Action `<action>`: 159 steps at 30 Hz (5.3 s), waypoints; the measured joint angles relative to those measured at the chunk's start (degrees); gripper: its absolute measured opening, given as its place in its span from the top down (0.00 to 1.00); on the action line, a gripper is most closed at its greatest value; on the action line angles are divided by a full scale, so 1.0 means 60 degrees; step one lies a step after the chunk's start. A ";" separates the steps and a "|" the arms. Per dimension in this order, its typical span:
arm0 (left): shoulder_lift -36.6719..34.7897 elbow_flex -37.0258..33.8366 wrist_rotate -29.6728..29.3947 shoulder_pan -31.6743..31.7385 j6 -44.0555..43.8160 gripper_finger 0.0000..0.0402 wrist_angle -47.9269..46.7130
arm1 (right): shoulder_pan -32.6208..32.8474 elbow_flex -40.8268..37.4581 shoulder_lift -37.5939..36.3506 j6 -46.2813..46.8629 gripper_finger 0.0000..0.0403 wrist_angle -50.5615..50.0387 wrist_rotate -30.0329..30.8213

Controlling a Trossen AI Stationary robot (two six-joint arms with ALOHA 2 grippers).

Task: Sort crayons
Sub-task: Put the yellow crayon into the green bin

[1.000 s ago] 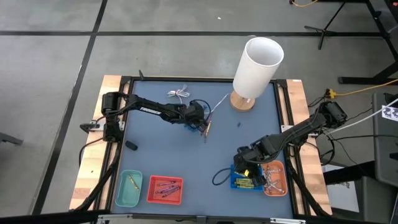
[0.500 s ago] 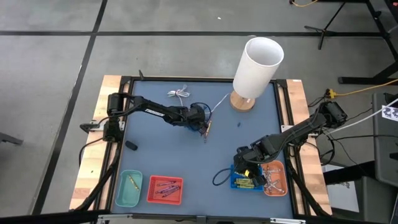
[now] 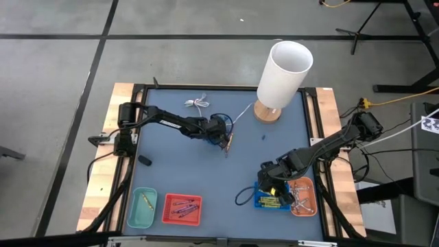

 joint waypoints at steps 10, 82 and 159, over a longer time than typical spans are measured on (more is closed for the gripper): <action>-0.1265 -0.0015 0.1117 -0.0040 0.0488 0.99 -0.1026 | -0.0091 0.1010 0.0000 -0.2459 0.65 0.0009 0.1832; -0.4548 -0.0011 0.0588 -1.1472 -1.5000 0.71 -0.7934 | -0.6189 0.1087 0.4058 -0.8717 0.71 0.4084 0.0736; -0.4562 -0.0011 -0.1136 -0.4527 0.2007 0.79 -0.4462 | -0.4602 0.3889 0.4084 -0.3711 0.95 0.5473 -0.1317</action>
